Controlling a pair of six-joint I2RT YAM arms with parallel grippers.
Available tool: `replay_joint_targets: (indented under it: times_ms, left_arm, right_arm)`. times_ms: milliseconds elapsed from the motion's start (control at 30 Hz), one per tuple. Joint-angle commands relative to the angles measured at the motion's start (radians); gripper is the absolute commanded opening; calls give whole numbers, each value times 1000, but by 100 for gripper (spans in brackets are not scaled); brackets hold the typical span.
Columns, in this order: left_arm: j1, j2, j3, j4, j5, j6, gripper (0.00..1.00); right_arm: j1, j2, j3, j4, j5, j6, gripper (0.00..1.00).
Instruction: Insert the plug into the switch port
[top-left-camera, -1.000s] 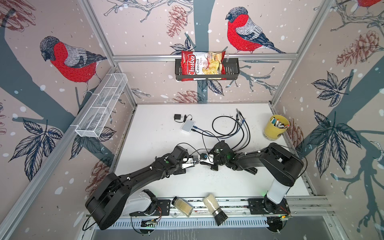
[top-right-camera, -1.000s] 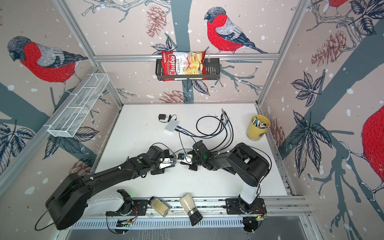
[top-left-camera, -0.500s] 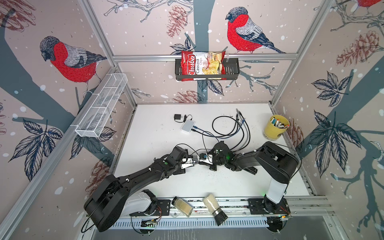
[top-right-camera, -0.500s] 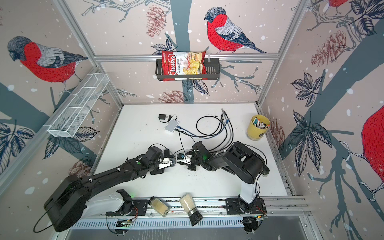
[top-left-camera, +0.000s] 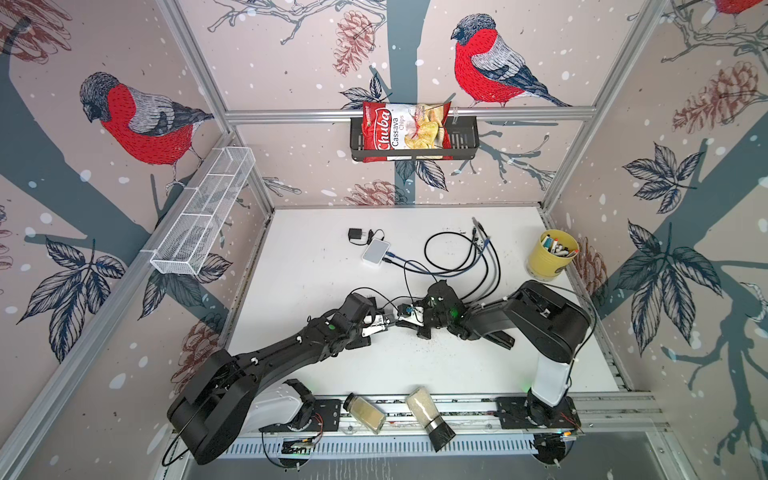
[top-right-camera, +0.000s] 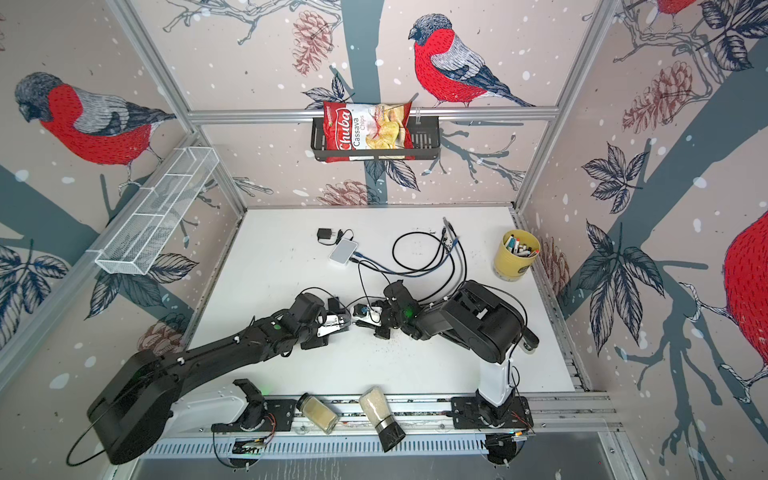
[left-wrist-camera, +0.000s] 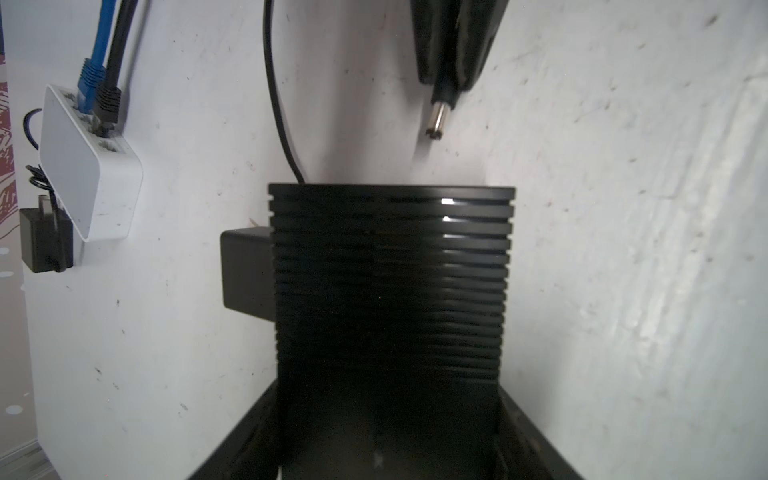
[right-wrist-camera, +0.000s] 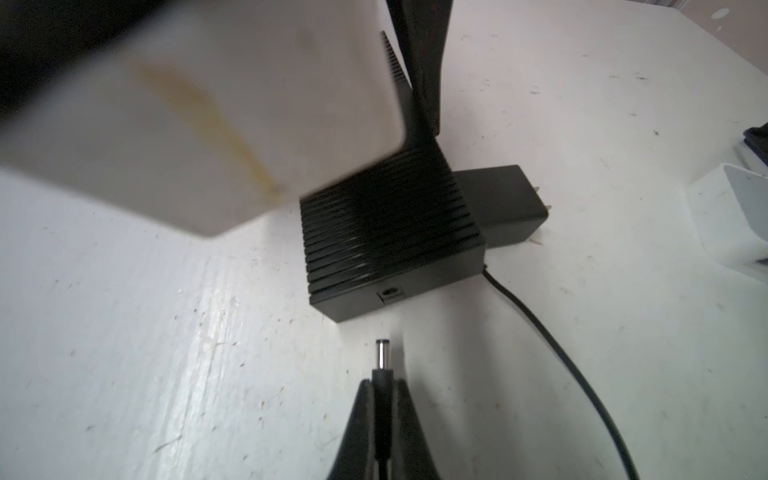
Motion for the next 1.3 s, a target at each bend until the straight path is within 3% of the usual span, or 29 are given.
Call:
replay_joint_targets:
  times_ms: [0,333,600,800,1267]
  left_arm:
    - [-6,-15,-7,79,168,-23,70]
    - [-5,-15,42,-99,190,-52,79]
    - [48,-67,62,-238,116,-36,84]
    - [129,-86,69,-267,136,-3,84]
    - [158,29,84,-239,162,35,80]
  right_arm:
    - [1,-13,7,76,-32,-1,1]
    - [-29,-93,-48,31,1,10,1]
    - [-49,-121,-62,21,9,-2,2]
    - [-46,-122,-65,33,5,1,2]
    - [-35,-121,-58,21,11,-8,2]
